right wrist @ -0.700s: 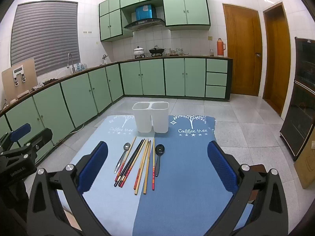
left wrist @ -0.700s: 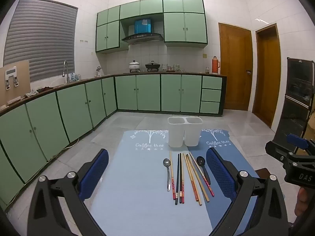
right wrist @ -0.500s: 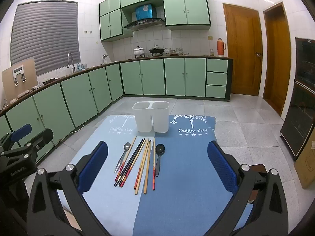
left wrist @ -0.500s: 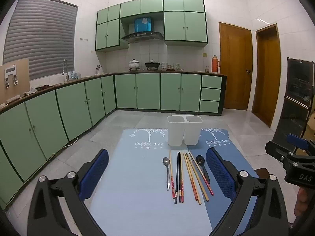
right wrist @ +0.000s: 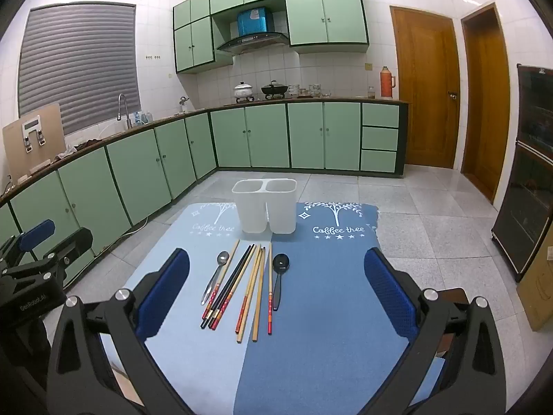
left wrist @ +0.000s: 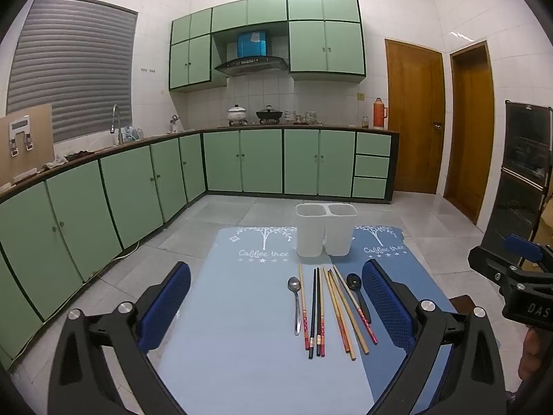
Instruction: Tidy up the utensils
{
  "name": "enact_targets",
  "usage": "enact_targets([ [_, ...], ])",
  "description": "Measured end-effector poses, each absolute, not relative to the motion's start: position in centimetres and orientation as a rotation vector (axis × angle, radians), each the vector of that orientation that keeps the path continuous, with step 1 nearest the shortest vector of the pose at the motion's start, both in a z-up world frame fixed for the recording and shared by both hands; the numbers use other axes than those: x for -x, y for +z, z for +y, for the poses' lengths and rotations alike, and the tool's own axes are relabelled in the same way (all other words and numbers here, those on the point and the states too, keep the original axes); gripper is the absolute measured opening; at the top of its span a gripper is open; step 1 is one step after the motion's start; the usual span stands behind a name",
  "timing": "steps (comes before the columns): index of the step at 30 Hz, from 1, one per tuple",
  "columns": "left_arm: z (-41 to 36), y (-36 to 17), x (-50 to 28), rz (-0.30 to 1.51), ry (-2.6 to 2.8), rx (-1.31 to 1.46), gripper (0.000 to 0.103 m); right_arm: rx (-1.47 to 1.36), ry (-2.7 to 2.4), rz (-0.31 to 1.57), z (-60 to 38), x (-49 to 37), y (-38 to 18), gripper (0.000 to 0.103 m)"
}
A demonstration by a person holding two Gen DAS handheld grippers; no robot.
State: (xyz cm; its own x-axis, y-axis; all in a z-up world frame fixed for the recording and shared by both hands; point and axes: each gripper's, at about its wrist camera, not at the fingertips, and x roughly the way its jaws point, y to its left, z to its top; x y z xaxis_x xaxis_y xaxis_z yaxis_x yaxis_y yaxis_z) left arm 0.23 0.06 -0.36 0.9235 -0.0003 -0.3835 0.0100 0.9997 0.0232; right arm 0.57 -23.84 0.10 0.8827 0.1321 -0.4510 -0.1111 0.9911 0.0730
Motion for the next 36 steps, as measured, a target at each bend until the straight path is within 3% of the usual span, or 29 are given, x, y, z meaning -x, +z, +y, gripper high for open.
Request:
enact_targets([
  [36,0.73,-0.21,-0.35,0.389,-0.003,-0.028,0.097,-0.048,0.128,0.474,-23.82,-0.68,0.17,0.098],
])
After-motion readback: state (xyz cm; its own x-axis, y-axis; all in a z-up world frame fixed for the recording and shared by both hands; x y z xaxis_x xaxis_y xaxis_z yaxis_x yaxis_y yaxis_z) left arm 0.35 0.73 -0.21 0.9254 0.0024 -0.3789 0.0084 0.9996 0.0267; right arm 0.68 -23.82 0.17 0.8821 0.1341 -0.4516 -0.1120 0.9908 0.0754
